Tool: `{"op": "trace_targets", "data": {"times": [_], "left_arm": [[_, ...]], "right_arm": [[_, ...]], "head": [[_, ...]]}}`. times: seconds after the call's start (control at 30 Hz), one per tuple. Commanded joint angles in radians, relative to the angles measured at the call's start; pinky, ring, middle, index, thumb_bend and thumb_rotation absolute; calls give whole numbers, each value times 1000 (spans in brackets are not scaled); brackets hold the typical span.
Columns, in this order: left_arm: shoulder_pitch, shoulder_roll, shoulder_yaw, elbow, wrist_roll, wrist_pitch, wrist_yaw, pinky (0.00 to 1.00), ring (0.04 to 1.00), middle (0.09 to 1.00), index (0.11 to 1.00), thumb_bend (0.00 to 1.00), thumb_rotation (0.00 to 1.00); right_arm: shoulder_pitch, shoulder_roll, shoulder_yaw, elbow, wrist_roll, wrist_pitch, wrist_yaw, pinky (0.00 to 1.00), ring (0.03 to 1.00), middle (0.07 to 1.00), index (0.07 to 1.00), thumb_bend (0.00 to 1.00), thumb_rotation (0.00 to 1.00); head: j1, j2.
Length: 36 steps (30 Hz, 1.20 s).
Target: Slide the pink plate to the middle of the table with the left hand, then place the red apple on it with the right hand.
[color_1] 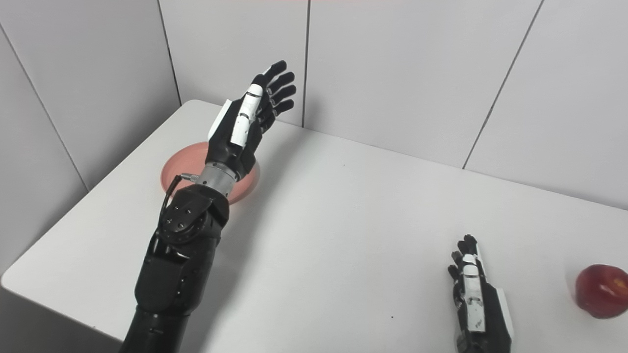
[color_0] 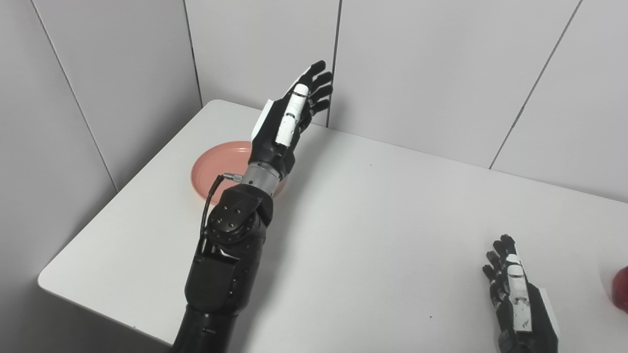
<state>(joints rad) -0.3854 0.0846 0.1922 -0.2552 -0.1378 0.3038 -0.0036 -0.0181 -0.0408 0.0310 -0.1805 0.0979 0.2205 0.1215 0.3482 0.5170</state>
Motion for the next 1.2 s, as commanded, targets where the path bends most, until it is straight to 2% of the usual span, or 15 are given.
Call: {"op": "trace_targets", "data": {"times": [0.0,0.17,0.33,0.43,0.63,0.73,0.83,0.97,1.17], "left_arm": [[-57,27,21,0,-20,-43,11,871,890,902,884,401,1000],[-81,66,69,35,-39,-41,26,879,893,907,889,415,1000],[-99,125,105,110,-28,-99,32,876,888,900,881,391,1000],[-109,152,126,144,-31,-114,36,870,883,895,880,413,1000],[-118,185,176,175,-51,-85,61,889,860,871,868,396,1000],[-111,205,190,197,-55,-94,60,904,880,887,878,379,1000],[-106,220,209,225,-79,-110,55,872,883,880,867,406,992],[-102,235,233,273,-110,-135,45,841,869,869,853,379,993],[-93,261,247,323,-107,-151,58,858,868,868,857,356,999]], "right_arm": [[-25,4,0,-25,4,-48,0,1000,1000,1000,1000,148,1000],[-25,-1,-3,-24,8,-52,5,1000,1000,1000,1000,136,1000],[-23,-1,-4,-32,1,-48,-1,1000,1000,1000,1000,117,1000],[-21,5,-6,-44,5,-29,-7,1000,1000,1000,1000,109,1000],[-21,1,-4,-52,5,-30,-5,1000,1000,1000,1000,103,1000],[-20,2,-5,-56,10,-25,-3,1000,1000,1000,1000,96,1000],[-18,1,-4,-59,8,-25,-3,1000,1000,1000,1000,92,1000],[-19,-1,-5,-59,8,-30,-3,1000,1000,1000,1000,91,1000],[-19,-3,-8,-60,9,-26,-4,1000,1000,1000,1000,91,1000]], "head": [[0,1],[15,-1],[24,0],[26,1],[32,2],[35,1],[37,0],[44,0],[51,-1]]}}
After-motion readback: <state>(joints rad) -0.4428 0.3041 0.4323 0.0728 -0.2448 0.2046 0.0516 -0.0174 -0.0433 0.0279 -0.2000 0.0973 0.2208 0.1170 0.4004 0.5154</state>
